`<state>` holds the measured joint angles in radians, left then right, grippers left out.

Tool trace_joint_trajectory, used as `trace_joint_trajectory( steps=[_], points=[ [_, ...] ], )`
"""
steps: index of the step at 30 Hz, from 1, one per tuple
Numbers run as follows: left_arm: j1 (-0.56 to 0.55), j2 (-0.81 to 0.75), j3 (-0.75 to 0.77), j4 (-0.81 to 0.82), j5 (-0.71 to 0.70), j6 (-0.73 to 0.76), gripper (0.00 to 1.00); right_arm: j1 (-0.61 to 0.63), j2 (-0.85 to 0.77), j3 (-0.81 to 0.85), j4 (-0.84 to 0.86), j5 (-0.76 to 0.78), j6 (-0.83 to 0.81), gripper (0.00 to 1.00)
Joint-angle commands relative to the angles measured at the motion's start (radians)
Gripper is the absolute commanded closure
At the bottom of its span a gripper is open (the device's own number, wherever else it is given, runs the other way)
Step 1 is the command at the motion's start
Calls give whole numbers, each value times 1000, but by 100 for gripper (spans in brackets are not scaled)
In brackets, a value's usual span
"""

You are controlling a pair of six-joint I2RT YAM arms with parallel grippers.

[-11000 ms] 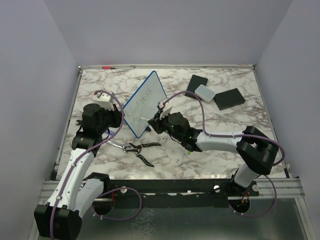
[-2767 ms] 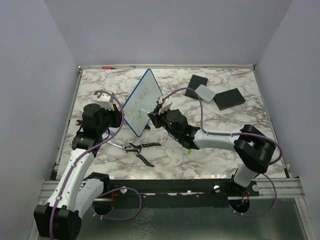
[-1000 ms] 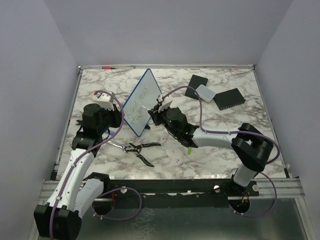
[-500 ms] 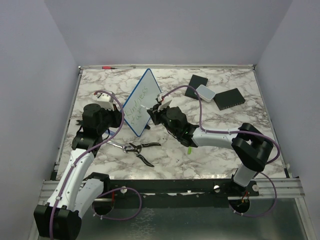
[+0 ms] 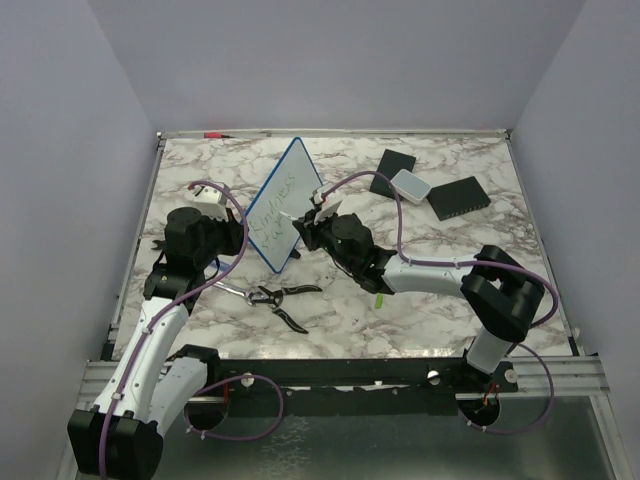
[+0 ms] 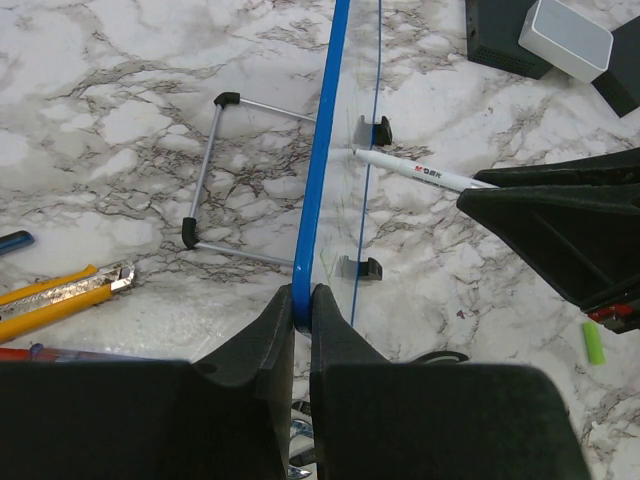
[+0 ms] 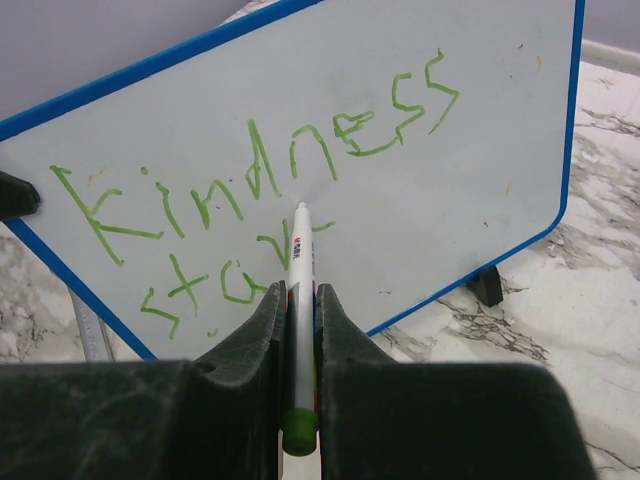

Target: Write a sentence on the whiteboard

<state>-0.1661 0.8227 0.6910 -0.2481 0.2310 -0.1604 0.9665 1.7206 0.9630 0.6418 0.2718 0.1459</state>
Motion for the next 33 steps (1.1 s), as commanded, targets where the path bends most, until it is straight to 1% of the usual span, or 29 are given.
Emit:
trace_joint_trajectory(
  steps=[1, 14, 33],
  points=[
    [-6, -8, -8, -8, 8, 16, 100, 0, 17, -20, -1, -24, 14, 99],
    [-6, -7, -8, -7, 8, 16, 100, 1, 23, -68, -14, -28, 53, 99],
    [-6, -5, -8, -8, 8, 16, 100, 1, 59, -72, -12, 11, 71, 99]
  ],
)
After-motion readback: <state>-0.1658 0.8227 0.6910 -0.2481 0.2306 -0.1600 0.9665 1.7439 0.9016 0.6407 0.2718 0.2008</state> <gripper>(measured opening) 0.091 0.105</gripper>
